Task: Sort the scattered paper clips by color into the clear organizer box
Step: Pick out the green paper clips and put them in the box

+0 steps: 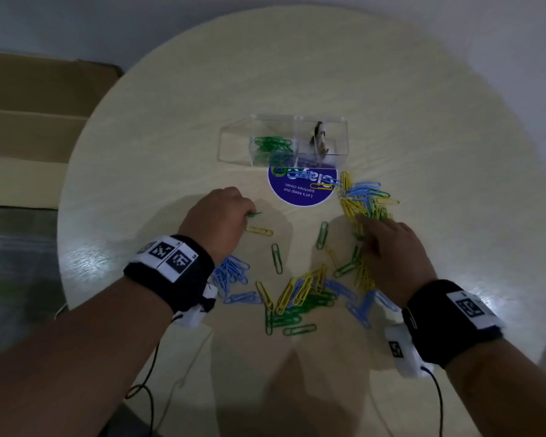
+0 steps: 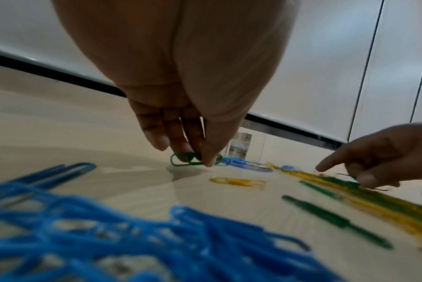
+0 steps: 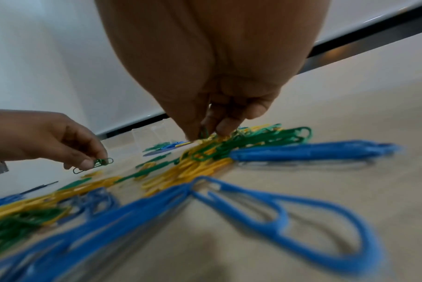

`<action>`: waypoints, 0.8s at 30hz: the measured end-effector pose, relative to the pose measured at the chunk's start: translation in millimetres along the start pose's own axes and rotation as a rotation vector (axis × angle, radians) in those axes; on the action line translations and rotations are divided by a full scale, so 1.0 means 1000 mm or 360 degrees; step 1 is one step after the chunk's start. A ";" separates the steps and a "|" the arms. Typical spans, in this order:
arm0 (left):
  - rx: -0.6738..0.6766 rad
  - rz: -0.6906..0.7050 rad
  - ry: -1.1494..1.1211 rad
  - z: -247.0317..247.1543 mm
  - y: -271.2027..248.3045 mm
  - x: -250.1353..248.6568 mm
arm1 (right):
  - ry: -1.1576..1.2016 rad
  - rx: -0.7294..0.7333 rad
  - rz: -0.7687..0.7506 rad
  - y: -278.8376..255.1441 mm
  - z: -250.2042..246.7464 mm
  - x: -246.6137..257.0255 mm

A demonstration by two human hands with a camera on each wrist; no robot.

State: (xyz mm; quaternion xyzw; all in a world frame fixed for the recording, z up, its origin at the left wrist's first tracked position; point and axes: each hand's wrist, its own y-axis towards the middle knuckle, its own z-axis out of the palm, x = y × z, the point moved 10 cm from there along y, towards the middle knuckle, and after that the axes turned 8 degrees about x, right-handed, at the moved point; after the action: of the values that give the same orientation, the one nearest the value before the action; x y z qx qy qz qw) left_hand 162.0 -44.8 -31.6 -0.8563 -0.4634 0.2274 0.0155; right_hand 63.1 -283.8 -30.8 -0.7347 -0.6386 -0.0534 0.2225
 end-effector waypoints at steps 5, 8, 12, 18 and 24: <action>0.0076 0.0486 0.0105 0.018 -0.029 -0.058 | -0.0025 0.0076 -0.0399 0.012 -0.008 0.041; 0.0170 0.0590 0.0252 0.043 -0.041 -0.066 | -0.0323 0.0321 -0.0628 0.026 0.013 0.062; 0.0142 0.0448 0.0245 0.042 -0.044 -0.053 | -0.0361 0.0553 -0.0486 0.042 0.022 0.056; 0.0180 0.0292 0.0355 0.036 -0.040 -0.055 | -0.0314 0.0624 -0.0351 0.047 0.025 0.048; 0.0278 0.0239 0.0366 0.039 -0.042 -0.057 | -0.0225 0.0610 -0.0334 0.041 0.020 0.054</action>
State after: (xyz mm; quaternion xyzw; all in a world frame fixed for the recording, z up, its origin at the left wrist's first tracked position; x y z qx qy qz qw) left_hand 86.5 -73.6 -35.7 -0.9044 -0.3716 0.1680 0.1257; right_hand 107.9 -229.8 -39.2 -0.6104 -0.7241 0.0977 0.3060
